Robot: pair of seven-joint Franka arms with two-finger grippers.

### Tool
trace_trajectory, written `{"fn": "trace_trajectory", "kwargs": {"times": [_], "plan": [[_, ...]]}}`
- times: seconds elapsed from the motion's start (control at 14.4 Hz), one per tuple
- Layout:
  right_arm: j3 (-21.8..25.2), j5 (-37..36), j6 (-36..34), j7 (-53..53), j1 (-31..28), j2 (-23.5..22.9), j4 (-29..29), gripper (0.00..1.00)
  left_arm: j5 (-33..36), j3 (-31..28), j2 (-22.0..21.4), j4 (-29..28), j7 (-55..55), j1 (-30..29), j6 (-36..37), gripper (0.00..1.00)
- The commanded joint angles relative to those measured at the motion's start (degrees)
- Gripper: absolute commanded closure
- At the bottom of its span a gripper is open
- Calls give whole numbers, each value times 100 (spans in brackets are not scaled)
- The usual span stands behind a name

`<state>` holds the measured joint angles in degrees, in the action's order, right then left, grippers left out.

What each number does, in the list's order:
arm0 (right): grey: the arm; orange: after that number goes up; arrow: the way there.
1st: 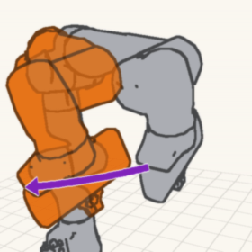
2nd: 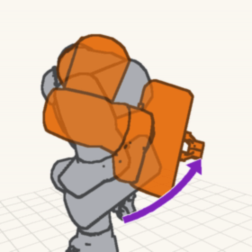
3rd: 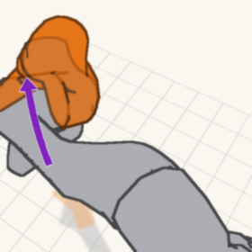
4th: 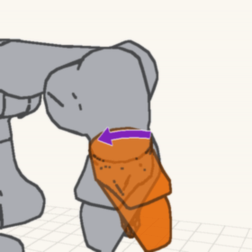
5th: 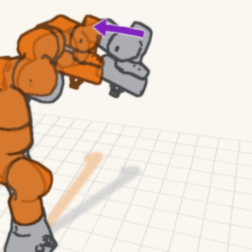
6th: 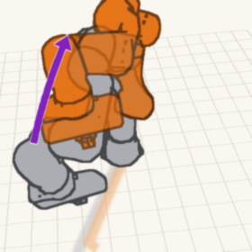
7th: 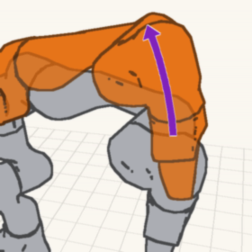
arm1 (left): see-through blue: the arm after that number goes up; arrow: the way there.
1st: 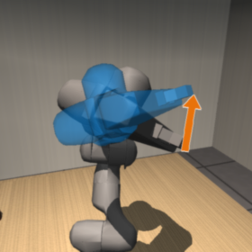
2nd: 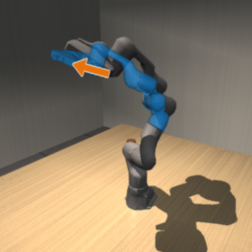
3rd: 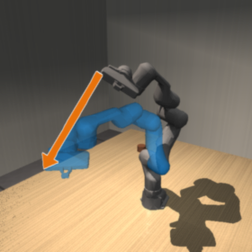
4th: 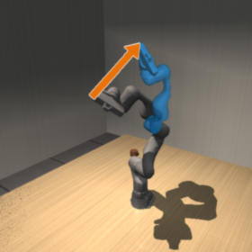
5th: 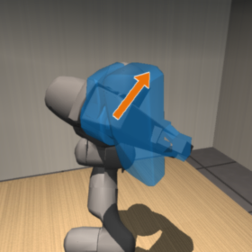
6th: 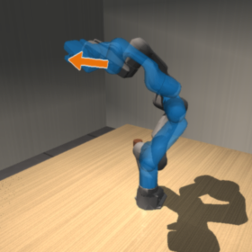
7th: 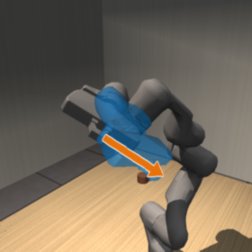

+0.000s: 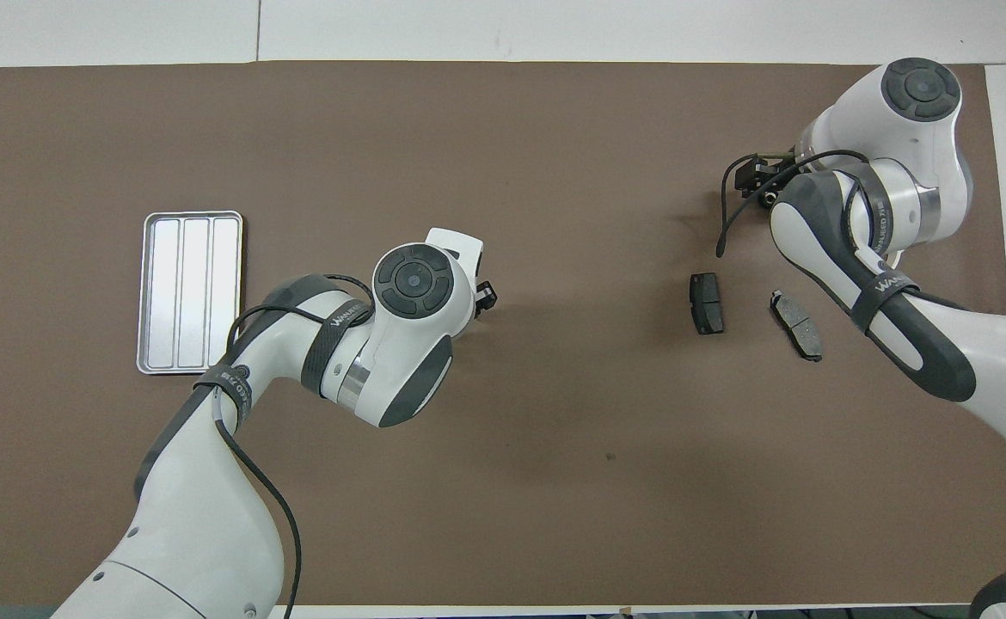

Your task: Pick bearing gear from pile to tray

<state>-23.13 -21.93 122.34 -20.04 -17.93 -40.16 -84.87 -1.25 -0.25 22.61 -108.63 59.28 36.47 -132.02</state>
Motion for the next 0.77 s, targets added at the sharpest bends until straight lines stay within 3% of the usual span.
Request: {"fn": "trace_trajectory", "kwargs": {"times": [0.0, 0.14, 0.28, 0.42, 0.56, 0.7], "plan": [[-78, -13, 159, 26, -114, -35, -117, 4, 2, -89, -152, -229, 84, 98, -184, 35], [-78, -4, 159, -70, -105, -35, -143, 5, 2, -89, -143, -229, 92, 98, -175, 46], [-78, -13, 159, -141, -105, -35, -179, 9, 2, -89, -143, -229, 136, 106, -149, 73], [-78, -13, 159, -150, -105, -27, -179, 24, 2, -107, -152, -160, 171, 106, 174, 98], [-86, -4, 159, -202, -96, -27, -196, 42, 2, -124, -230, 78, 119, 19, 632, 100], [-87, -4, 141, -237, -105, -27, -223, 63, 2, -142, -756, -140, -161, -313, 782, 100]]}}
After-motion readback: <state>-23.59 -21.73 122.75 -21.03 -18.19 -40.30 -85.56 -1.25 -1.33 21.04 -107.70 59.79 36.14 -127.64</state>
